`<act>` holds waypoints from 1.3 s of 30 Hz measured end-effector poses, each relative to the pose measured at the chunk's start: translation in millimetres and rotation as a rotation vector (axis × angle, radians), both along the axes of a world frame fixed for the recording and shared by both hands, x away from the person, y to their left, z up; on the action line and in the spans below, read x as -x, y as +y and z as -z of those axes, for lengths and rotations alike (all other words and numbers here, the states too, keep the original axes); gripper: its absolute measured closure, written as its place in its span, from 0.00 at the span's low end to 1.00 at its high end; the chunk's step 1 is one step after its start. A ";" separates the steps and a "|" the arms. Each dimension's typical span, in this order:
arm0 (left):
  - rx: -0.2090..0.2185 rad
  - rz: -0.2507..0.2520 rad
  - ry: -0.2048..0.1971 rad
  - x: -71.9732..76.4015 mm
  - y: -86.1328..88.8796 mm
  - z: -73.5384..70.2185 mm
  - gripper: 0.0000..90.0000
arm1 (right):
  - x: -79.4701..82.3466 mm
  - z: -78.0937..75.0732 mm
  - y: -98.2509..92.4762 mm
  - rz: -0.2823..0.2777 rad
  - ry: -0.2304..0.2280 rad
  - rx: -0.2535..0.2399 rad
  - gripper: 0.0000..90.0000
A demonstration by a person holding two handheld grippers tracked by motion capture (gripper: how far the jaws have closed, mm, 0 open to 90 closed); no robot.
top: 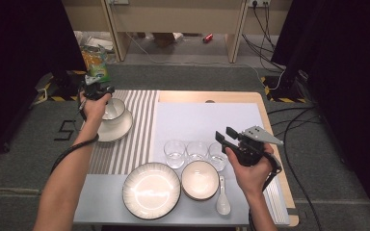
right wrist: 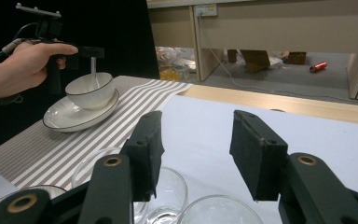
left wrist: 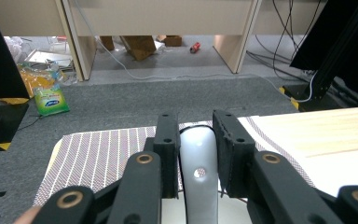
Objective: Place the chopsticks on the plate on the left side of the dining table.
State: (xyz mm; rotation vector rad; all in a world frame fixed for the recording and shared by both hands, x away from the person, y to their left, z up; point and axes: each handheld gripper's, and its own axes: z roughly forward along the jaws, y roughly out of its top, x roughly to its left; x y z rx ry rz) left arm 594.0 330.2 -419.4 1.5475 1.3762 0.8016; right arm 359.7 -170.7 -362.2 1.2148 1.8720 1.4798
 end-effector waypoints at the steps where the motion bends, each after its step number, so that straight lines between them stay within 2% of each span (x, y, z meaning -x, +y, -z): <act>1: 0.000 0.001 0.001 -0.7 -0.4 0.2 0.80 | -0.4 0.3 -0.2 0.000 -0.004 0.003 0.59; 29: -0.012 -0.014 0.026 -5.9 -0.6 6.6 0.78 | -0.9 0.8 -1.4 0.001 -0.009 0.009 0.59; 31: -0.011 -0.015 0.026 -5.5 -0.4 6.5 0.77 | -0.3 0.6 -0.9 0.003 0.003 -0.003 0.59; 35: 0.001 -0.019 0.025 -3.7 -0.3 7.0 0.73 | -0.7 0.9 -1.6 0.002 -0.008 0.009 0.59; 39: 0.013 -0.028 0.020 0.1 0.7 6.3 0.64 | -0.6 0.9 -2.2 0.003 0.001 0.006 0.59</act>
